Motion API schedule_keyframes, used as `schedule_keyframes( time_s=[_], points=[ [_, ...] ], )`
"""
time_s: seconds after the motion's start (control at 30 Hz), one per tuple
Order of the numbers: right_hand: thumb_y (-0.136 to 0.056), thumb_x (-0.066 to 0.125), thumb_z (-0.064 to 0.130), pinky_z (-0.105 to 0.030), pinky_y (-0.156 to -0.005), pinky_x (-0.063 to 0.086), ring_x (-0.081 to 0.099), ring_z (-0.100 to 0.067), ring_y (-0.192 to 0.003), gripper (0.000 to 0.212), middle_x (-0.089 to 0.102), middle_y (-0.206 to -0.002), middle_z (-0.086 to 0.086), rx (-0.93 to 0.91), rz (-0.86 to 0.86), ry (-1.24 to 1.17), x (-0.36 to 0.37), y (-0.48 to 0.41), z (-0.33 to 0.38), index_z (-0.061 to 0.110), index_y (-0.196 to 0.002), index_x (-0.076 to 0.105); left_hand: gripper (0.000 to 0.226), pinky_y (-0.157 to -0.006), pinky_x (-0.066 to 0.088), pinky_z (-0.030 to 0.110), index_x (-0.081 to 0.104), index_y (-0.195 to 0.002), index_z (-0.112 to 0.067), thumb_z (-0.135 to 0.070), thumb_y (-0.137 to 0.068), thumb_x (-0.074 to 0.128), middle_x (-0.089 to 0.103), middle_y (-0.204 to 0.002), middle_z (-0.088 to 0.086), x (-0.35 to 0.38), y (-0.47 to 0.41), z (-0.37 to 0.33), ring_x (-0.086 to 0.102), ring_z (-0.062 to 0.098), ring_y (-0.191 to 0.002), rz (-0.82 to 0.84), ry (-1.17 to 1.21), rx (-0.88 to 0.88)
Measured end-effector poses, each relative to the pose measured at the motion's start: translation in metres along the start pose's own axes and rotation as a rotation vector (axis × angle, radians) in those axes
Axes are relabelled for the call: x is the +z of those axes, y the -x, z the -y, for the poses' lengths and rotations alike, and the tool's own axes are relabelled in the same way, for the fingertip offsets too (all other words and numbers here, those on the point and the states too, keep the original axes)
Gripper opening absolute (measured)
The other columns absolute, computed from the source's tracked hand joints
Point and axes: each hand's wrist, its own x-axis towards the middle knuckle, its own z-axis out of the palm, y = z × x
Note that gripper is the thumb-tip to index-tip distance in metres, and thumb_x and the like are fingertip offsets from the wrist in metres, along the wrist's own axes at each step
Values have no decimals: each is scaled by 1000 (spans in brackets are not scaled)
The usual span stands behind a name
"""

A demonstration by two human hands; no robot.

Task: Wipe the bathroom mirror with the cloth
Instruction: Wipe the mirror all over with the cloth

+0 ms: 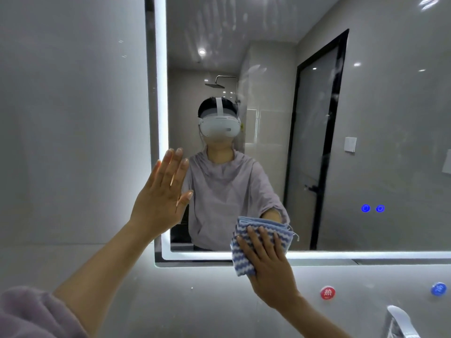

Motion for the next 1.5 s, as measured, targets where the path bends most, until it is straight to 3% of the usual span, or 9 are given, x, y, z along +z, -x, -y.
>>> schedule_keyframes(
  time_s=[0.2,0.37,0.57,0.77,1.07,1.13,1.23,1.4,1.5],
  points=[
    [-88,43,35,-50,-111,21,19,-21,-145,61,29,-154,0,-93,-20,-9,-24,-35,-19,27,-147,30,64,-115,23,52,18,-146,-2,-38,-95,34,15,-155,19,1,-1,1,14,37,-144,5,2,-1],
    [-94,30,43,-51,-115,8,5,-24,-146,62,10,-158,-5,5,-58,21,-72,-111,-35,29,-150,8,63,-115,24,52,14,-146,-5,-39,-95,31,16,-155,19,-2,-1,-1,15,37,-144,8,-6,-10],
    [-97,32,41,-42,-118,-9,-6,-20,-146,62,-5,-157,0,42,-124,91,-125,-185,-66,29,-148,-1,62,-114,24,53,16,-146,-3,-37,-96,27,16,-155,19,-1,0,-3,14,37,-144,20,-9,-23],
    [-98,27,43,-47,-118,-8,-3,-30,-147,61,-4,-158,-6,68,-128,73,-125,-192,-46,21,-150,5,61,-114,24,54,12,-146,-4,-36,-96,26,14,-155,20,0,-1,-4,13,37,-144,19,0,-26],
    [-97,21,43,-49,-118,3,1,-28,-147,58,7,-160,-4,-320,24,224,-91,-151,-13,25,-152,14,63,-118,14,50,4,-146,-8,-40,-95,23,9,-157,17,2,-1,-3,5,33,-146,38,3,-40],
    [-97,23,42,-47,-117,7,10,-27,-146,57,16,-159,-3,-385,8,241,-92,-151,-14,25,-151,22,65,-119,11,48,8,-147,-6,-40,-95,26,9,-157,17,3,-1,-2,5,32,-146,37,-8,-46],
    [-97,21,41,-46,-118,4,9,-26,-146,55,12,-158,-1,-454,-4,291,-100,-162,-26,27,-150,18,65,-119,11,47,15,-148,-3,-39,-95,28,9,-157,16,4,-1,-1,4,31,-146,36,-19,-50],
    [-98,17,42,-47,-118,-1,-4,-26,-147,57,-4,-158,-2,-327,-45,305,-121,-198,-48,27,-151,3,64,-118,15,49,11,-148,-3,-36,-96,30,8,-157,16,4,-1,-2,4,32,-146,34,-26,-42],
    [-97,21,39,-50,-119,3,0,-26,-147,57,0,-159,-3,-226,-95,243,-137,-217,-62,28,-150,2,63,-116,19,51,17,-147,-1,-36,-96,29,10,-157,17,3,0,-2,7,34,-146,38,-39,-45]
  ],
)
